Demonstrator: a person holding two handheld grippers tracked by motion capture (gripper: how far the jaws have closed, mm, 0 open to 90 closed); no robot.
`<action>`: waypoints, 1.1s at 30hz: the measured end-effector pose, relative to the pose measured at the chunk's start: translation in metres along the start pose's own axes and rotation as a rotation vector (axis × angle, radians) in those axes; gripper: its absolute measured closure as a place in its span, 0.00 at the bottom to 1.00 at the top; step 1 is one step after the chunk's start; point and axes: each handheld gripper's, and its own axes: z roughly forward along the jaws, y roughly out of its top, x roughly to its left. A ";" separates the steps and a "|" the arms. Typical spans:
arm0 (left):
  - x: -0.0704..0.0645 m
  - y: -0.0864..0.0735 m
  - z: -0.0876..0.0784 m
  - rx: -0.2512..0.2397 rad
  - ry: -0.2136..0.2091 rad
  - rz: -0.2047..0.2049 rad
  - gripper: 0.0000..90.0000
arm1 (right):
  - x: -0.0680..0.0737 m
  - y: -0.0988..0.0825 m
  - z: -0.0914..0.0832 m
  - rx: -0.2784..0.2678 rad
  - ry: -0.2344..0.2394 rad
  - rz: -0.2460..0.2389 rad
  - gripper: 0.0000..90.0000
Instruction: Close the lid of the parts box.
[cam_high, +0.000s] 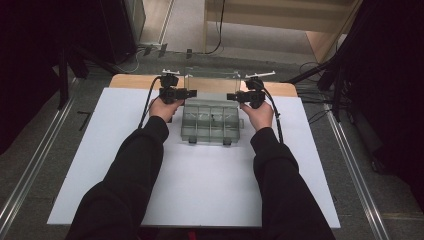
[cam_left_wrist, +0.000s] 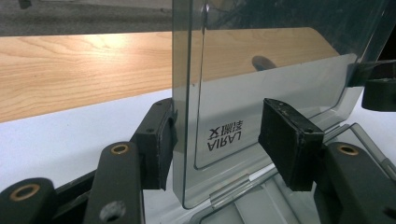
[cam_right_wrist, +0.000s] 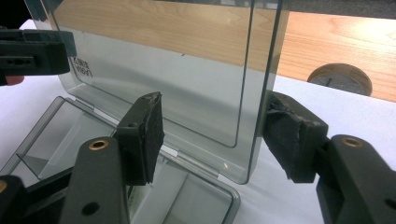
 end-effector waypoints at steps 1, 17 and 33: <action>0.000 0.000 -0.001 0.001 0.002 0.000 0.52 | 0.000 0.000 -0.001 -0.001 0.000 -0.004 0.46; -0.003 0.001 -0.011 0.015 0.019 0.083 0.65 | 0.001 -0.005 -0.009 -0.028 0.004 -0.020 0.55; -0.005 0.004 -0.018 0.003 -0.014 0.108 0.62 | 0.005 0.001 -0.019 -0.064 0.006 -0.057 0.59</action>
